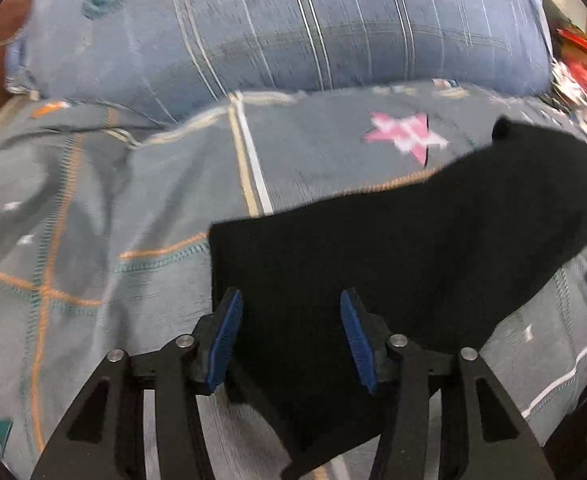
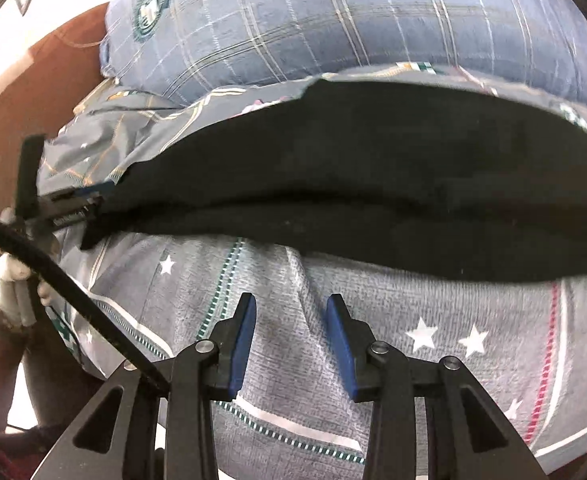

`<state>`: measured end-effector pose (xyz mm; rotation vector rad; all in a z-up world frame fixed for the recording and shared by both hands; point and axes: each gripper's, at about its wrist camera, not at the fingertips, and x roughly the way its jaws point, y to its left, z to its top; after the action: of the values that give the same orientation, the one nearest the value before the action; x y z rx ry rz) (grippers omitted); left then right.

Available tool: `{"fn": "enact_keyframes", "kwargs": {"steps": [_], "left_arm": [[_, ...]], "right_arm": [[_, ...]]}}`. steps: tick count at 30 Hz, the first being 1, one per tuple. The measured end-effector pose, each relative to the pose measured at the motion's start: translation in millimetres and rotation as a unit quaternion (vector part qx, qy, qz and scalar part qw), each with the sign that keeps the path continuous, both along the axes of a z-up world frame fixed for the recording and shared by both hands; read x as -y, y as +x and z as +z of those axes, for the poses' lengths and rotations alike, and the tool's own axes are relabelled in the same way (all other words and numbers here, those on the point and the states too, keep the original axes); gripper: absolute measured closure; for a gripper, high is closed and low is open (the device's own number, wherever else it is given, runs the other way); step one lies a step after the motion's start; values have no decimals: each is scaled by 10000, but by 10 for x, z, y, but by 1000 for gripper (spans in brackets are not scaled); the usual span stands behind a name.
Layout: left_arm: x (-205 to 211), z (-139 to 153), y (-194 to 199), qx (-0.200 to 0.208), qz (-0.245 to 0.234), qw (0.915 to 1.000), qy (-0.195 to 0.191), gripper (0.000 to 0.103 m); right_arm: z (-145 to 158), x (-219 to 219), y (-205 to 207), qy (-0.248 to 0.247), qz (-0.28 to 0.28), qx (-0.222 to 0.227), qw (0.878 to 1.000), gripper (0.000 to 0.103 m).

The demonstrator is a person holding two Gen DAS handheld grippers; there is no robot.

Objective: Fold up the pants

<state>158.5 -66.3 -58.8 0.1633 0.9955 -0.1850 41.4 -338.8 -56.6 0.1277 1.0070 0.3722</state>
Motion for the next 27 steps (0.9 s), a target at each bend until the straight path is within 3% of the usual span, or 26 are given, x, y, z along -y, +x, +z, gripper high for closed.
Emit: {"fn": "enact_keyframes", "kwargs": {"steps": [2,4,5,6,7,12,18,22,25,27], "left_arm": [[-116,-15,73,-198,-137,9994,-248,42],[-186,-19,88,-385,-288,9979,-425,46],[-195,-12,77,-412,-402,9975,-411,65],[-184,-3,43,-418,-528,9968,-419,92],[-166,20,9,-454,-658,9957,-468,94],[-93,164,-68,-271,-673,9964,-429,94],[-257,263,324,-212,-156,9985,-486,94],[-226,142,540,-366,79,9990,-229,93],[-148,41,517,-434,116,9990,19,90],[-147,70,426,-356,162,9992,113,79]], "right_arm": [[-5,30,-10,105,-31,22,9999,63],[-1,30,-4,101,1,40,9999,63],[-3,29,-4,97,14,49,9999,63],[-2,29,2,104,21,54,9999,63],[-2,35,4,137,14,63,9999,63],[8,73,43,301,-51,38,9995,63],[46,143,31,319,-176,32,9993,63],[52,273,5,360,-381,14,9986,63],[69,437,-23,345,-578,-3,9977,63],[134,638,-62,345,-816,74,9960,62]]}}
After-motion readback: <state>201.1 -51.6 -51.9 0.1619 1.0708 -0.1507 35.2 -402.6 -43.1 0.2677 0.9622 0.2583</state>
